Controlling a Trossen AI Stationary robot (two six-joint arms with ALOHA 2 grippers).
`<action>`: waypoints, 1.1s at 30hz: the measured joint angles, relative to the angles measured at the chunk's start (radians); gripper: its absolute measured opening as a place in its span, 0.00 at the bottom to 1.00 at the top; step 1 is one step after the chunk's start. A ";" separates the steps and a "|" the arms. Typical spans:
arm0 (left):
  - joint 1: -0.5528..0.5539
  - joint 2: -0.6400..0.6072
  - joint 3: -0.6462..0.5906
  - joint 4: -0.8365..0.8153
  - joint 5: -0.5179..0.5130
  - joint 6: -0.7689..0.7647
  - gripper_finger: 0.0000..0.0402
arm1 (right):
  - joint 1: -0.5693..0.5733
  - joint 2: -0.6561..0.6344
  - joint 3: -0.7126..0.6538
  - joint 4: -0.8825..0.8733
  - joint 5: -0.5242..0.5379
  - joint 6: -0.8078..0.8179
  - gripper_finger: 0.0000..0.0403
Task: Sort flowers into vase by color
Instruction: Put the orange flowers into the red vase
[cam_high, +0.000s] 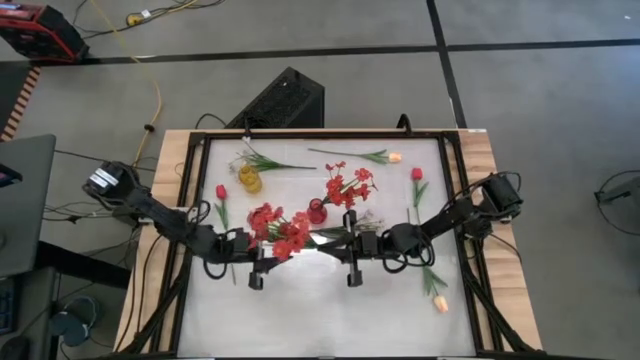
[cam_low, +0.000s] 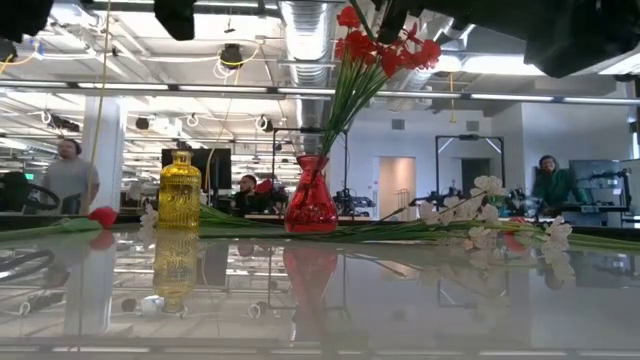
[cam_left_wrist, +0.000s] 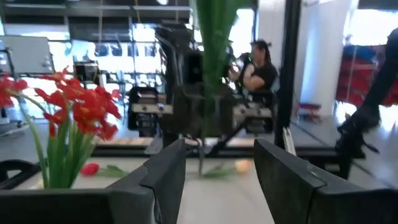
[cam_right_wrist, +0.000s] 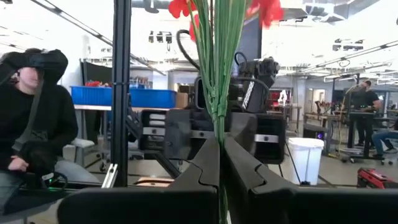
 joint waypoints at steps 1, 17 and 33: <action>0.013 0.011 0.006 0.012 0.004 -0.008 0.44 | 0.000 0.000 0.000 0.000 0.000 -0.001 0.07; 0.141 0.080 0.155 -0.017 0.213 -0.018 0.44 | -0.005 0.001 0.000 -0.024 0.001 -0.029 0.07; 0.145 0.076 0.237 -0.103 0.236 0.001 0.41 | -0.006 0.001 0.000 -0.023 0.003 -0.047 0.07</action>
